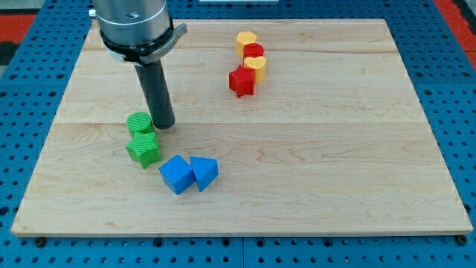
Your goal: Move the blue blocks to the bottom of the green blocks
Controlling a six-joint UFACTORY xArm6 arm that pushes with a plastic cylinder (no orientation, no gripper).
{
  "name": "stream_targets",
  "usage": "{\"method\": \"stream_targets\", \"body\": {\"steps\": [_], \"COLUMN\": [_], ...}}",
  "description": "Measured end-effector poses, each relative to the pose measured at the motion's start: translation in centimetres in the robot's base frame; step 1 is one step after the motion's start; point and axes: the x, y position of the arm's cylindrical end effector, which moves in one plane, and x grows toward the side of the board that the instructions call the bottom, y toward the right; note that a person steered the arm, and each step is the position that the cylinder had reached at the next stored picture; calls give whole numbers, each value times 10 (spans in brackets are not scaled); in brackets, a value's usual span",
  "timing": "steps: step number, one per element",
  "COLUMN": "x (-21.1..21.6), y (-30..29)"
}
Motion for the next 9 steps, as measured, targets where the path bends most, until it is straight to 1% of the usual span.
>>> {"method": "stream_targets", "body": {"steps": [1,2,3,5,6,7,8,9], "x": [0,11,44,104,126,128,124,122], "y": [52,131,162,161,146,106,52,15]}}
